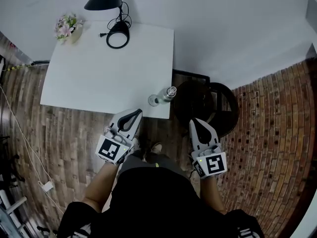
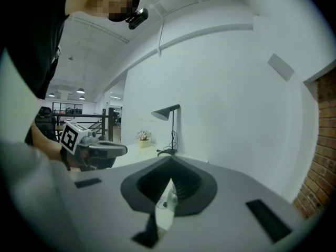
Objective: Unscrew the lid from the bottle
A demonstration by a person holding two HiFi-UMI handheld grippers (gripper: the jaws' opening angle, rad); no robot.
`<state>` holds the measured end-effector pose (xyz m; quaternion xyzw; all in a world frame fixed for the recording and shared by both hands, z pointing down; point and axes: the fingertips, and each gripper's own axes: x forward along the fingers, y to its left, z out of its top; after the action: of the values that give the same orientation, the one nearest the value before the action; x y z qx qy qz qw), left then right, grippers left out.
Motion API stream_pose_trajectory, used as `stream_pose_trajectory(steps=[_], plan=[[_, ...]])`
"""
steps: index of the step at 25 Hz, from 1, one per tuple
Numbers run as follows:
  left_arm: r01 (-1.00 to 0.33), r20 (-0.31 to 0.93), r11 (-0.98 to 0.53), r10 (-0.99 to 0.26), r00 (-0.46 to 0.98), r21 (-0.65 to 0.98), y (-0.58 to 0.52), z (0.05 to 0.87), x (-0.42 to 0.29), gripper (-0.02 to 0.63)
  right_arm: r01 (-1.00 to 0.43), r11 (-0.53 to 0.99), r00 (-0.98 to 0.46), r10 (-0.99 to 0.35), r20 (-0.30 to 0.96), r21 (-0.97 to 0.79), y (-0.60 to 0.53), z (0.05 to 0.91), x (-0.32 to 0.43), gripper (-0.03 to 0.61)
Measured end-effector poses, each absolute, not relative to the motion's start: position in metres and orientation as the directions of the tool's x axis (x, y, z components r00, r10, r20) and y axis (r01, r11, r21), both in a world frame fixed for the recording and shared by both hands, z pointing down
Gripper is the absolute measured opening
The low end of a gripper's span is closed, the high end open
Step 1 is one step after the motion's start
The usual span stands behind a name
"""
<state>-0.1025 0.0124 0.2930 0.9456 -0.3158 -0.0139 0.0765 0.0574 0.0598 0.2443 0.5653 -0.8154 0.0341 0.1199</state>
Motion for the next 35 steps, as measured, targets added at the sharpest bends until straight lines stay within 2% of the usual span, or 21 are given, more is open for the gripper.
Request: stream_pose_trajectory(steps=[6,9,13,22,28,29,31,35], plan=[[-0.576,0.042,-0.805,-0.576,0.816,0.144,-0.009,0.3,-0.072,0.028,-0.933,0.352,-0.335,-0.925,0.179,0.075,0.039,0.241,0.079,0.014],[-0.584,0.026,-0.802,-0.586,0.81,0.123,-0.012,0.293,-0.057,0.028,-0.94,0.335,-0.316,-0.928,0.197,0.072,0.033,0.246,0.097,0.014],[-0.579,0.065,-0.808,-0.575,0.815,0.113,-0.016,0.297,-0.049,0.028,-0.938,0.344,-0.329,-0.923,0.201,0.044,0.018,0.256,0.101,0.014],[-0.638,0.149,-0.748,-0.62,0.77,0.183,-0.036,0.359,-0.061,0.029,-0.923,0.384,-0.365,-0.893,0.264,0.022,-0.012,0.306,0.092,0.014],[-0.582,0.17,-0.791,-0.558,0.812,0.187,-0.041,0.387,-0.035,0.031,-0.914,0.404,-0.378,-0.883,0.277,0.042,-0.02,0.324,0.089,0.014],[-0.572,0.173,-0.797,-0.546,0.82,0.194,-0.042,0.393,-0.03,0.037,-0.91,0.412,-0.384,-0.879,0.281,0.045,-0.021,0.329,0.088,0.014],[-0.549,0.18,-0.81,-0.52,0.835,0.206,-0.044,0.403,-0.02,0.154,-0.901,0.431,-0.401,-0.871,0.285,0.049,-0.024,0.336,0.084,0.015],[-0.497,0.185,-0.841,-0.465,0.866,0.213,-0.049,0.424,0.0,0.213,-0.879,0.473,-0.438,-0.849,0.296,0.057,-0.032,0.349,0.075,0.023]])
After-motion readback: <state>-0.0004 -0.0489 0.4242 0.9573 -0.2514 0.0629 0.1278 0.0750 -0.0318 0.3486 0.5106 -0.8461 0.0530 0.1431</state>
